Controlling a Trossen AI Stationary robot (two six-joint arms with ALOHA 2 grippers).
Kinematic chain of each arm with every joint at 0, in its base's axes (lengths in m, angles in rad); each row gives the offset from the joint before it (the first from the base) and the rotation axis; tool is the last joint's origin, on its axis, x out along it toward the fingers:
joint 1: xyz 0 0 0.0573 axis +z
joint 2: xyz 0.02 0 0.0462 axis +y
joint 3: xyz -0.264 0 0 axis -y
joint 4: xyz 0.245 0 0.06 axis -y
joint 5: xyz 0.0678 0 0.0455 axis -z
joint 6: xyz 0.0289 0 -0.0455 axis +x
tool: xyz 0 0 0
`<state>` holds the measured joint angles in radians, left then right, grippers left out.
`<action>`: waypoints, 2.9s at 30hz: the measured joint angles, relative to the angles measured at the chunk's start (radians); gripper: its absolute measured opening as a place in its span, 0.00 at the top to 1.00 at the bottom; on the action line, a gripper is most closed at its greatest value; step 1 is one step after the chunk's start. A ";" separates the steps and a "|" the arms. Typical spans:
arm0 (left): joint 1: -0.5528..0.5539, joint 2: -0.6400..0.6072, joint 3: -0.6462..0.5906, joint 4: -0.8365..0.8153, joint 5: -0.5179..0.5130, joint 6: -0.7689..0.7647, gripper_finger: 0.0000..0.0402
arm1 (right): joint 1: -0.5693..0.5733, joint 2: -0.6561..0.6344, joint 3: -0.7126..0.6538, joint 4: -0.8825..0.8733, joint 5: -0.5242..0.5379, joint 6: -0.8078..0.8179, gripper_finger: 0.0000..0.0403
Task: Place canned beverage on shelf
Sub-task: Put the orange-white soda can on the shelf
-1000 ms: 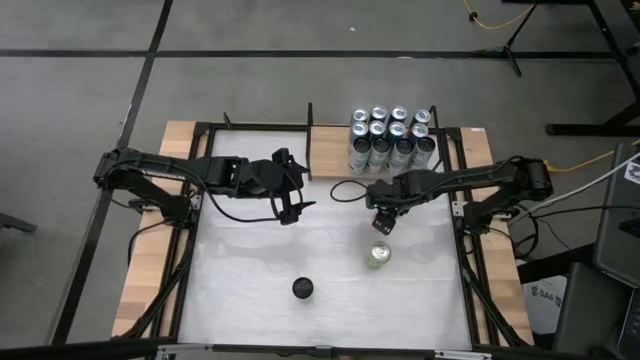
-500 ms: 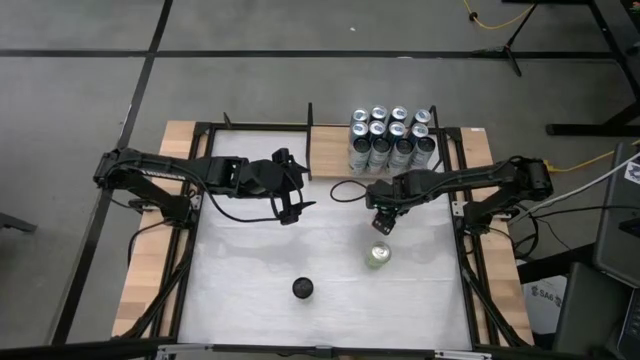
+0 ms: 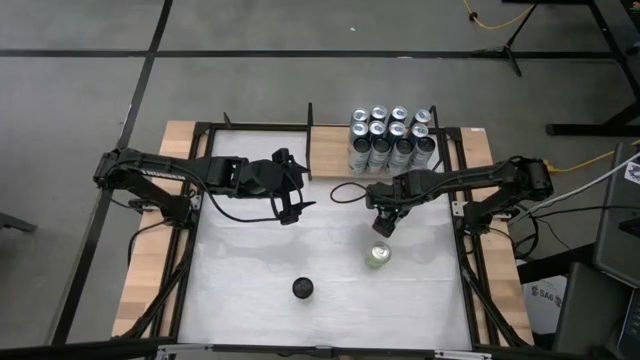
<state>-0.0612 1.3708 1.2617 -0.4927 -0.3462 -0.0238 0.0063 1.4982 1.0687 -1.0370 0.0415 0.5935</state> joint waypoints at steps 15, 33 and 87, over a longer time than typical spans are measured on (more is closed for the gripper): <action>0.000 0.000 0.000 0.000 0.000 0.000 0.03 | 0.000 0.000 0.000 0.048 0.000 0.003 0.03; 0.000 0.000 0.000 0.000 0.000 -0.002 0.03 | 0.000 -0.017 0.000 0.018 0.027 0.047 0.03; -0.001 0.000 0.000 0.008 0.000 -0.023 0.03 | 0.000 -0.276 -0.104 0.125 -0.016 -1.021 0.03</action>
<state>-0.0620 1.3708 1.2617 -0.4847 -0.3458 -0.0468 0.0063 1.2221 0.9646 -0.9121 0.0257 -0.4274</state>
